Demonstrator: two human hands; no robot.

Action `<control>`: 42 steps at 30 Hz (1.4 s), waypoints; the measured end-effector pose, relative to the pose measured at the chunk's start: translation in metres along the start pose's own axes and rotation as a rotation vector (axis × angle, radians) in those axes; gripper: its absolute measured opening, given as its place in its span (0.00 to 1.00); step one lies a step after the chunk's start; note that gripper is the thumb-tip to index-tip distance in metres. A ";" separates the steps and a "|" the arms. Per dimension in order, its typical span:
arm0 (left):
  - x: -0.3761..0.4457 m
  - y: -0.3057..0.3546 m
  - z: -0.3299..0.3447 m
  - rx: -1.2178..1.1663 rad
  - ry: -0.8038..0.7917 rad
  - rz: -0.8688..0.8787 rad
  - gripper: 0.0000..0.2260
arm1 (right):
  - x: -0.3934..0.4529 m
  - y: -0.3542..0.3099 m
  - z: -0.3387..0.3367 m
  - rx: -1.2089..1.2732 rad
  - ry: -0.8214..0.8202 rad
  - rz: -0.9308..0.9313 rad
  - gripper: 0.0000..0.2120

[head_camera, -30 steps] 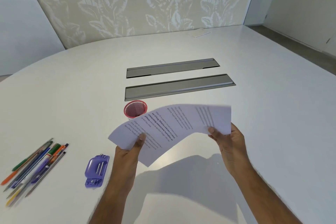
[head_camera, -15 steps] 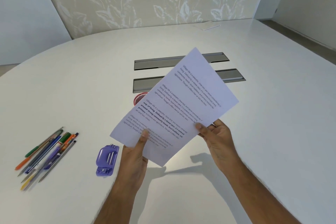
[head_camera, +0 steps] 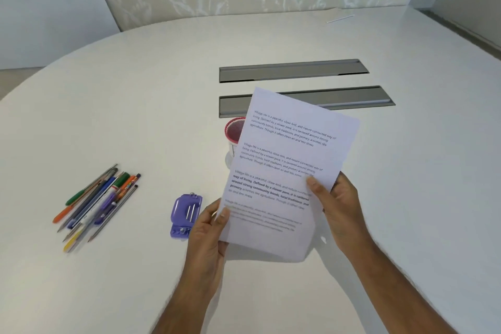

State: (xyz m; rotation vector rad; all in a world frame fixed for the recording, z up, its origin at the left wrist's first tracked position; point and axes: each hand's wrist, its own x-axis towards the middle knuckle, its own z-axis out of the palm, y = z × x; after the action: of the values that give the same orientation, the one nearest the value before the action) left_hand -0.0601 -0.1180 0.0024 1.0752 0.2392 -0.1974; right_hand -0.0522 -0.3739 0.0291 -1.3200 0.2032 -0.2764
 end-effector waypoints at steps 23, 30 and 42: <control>0.034 0.053 -0.093 1.096 0.168 0.257 0.19 | -0.049 0.047 -0.008 -0.280 0.044 0.133 0.14; 0.034 0.057 -0.081 1.023 0.071 0.324 0.19 | -0.051 0.052 0.001 -0.347 -0.005 0.164 0.09; 0.026 0.045 -0.069 1.082 -0.001 0.167 0.17 | -0.049 0.059 0.020 -0.363 -0.032 0.170 0.08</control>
State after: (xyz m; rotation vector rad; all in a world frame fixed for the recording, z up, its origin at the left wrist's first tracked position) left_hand -0.0295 -0.0365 0.0016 2.1589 0.0192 -0.1747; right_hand -0.0876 -0.3268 -0.0239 -1.6537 0.3490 -0.0744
